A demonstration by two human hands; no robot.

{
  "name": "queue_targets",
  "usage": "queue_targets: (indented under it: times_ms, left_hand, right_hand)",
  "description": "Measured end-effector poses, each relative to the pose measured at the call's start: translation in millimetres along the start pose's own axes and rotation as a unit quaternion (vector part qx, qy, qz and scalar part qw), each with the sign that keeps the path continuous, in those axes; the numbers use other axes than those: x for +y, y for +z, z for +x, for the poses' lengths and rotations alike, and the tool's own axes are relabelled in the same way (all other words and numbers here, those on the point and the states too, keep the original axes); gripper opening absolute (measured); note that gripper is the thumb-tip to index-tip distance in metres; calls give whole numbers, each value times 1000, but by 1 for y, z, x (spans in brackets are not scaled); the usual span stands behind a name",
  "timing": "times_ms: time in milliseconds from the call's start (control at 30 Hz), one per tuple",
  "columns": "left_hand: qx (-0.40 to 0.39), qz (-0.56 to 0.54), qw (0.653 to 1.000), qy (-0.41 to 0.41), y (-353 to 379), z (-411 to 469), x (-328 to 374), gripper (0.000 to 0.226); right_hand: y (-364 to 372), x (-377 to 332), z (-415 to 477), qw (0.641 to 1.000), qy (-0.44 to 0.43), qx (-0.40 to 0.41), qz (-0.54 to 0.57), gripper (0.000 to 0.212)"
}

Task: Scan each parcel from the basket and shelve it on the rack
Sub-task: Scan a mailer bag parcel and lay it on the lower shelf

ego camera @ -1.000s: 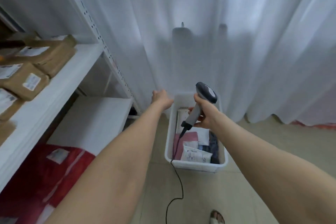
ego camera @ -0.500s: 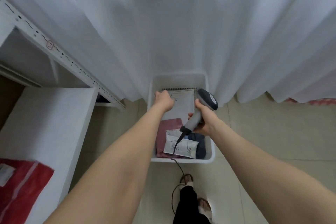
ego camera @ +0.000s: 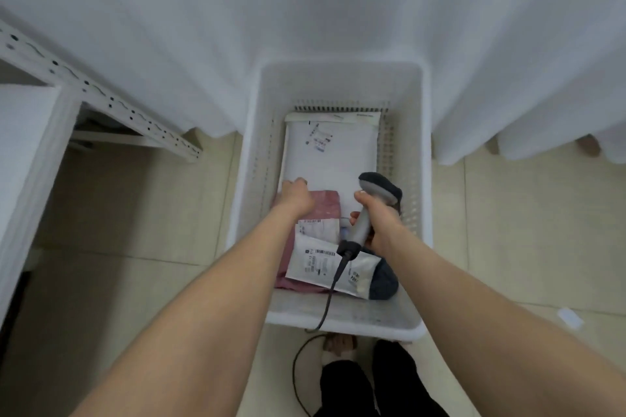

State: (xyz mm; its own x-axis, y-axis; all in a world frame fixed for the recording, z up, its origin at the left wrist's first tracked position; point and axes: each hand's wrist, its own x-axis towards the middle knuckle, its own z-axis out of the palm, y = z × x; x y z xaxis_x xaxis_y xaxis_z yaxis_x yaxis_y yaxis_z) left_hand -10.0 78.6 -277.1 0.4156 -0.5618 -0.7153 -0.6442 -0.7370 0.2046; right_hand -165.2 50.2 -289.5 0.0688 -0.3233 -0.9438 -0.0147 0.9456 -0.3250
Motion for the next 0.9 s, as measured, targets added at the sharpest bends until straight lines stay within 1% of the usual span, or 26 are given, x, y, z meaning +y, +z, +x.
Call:
queue_targets:
  times_ms: [133, 167, 233, 267, 333, 367, 433, 500, 600, 733, 833, 900]
  left_hand:
    - [-15, 29, 999, -8, 61, 58, -26, 42]
    - [-18, 36, 999, -13, 74, 70, -32, 41]
    - [-29, 29, 999, -22, 98, 95, -44, 38]
    - [-30, 23, 999, -26, 108, 107, -48, 37]
    - [-29, 14, 999, -32, 123, 125, -56, 35]
    - [-26, 11, 999, -32, 128, 133, -59, 34]
    - [-16, 9, 999, -30, 136, 146, -64, 34]
    - [-14, 0, 999, -29, 141, 156, -68, 33]
    - [-15, -6, 1000, -19, 147, 161, -71, 31]
    - [-22, -36, 999, -19, 136, 147, -70, 33]
    - [-20, -68, 997, -14, 110, 124, -61, 33]
    - [-1, -99, 995, -15, 86, 104, -51, 35]
  right_hand:
    - [7, 20, 75, 999, 6, -3, -34, 46]
    - [10, 24, 90, 999, 3, -8, -38, 41]
    - [17, 30, 119, 998, -10, -20, -59, 24]
    - [20, 32, 132, 997, -15, -30, -73, 21]
    - [26, 37, 156, 994, -19, -50, -97, 27]
    - [28, 38, 164, 993, -24, -55, -104, 25]
    - [33, 41, 178, 990, -36, -54, -123, 14]
    - [34, 46, 190, 986, -47, -51, -151, 12]
    - [35, 55, 197, 981, -49, -67, -175, 11]
    - [32, 52, 183, 982, -61, -44, -174, 12]
    - [34, 38, 152, 987, -71, -37, -138, 9]
    - [38, 25, 123, 991, -81, -46, -95, 9]
